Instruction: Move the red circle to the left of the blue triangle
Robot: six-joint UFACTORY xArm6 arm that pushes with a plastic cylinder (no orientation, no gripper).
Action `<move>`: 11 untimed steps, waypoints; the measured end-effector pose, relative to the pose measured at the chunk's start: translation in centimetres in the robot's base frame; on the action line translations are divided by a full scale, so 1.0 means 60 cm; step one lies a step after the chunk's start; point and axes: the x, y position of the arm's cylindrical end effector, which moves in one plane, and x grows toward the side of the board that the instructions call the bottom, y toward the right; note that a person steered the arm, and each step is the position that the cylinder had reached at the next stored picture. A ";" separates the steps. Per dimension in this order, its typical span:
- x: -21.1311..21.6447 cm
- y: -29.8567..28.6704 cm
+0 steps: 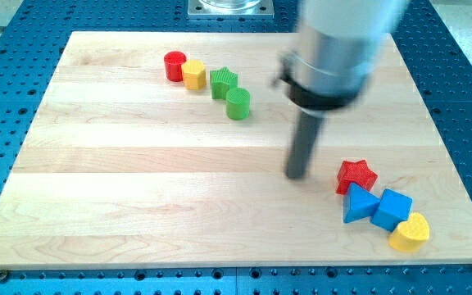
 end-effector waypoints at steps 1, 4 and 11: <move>-0.157 -0.200; -0.329 -0.291; 0.028 0.009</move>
